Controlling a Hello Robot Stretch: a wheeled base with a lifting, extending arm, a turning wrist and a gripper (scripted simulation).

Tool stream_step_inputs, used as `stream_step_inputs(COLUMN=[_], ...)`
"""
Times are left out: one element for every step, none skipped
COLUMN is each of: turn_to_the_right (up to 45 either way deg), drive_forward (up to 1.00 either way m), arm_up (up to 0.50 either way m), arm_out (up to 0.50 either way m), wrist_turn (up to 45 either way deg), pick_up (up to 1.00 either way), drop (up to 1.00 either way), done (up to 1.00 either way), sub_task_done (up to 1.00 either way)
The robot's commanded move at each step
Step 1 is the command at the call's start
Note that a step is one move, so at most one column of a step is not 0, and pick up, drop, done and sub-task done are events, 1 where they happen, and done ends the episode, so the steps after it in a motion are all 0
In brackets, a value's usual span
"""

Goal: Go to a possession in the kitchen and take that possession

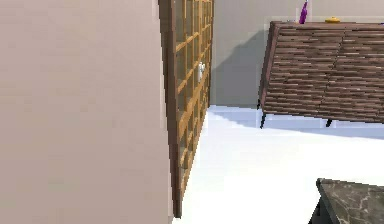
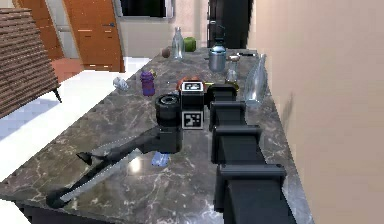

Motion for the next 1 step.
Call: stream_step_inputs(turn_to_the_right=[0.0], drive_forward=[0.00], arm_up=[0.00], arm_out=[0.00], wrist_turn=[45.0], pick_up=[0.00], drop=[0.00], done=[0.00], sub_task_done=[0.00])
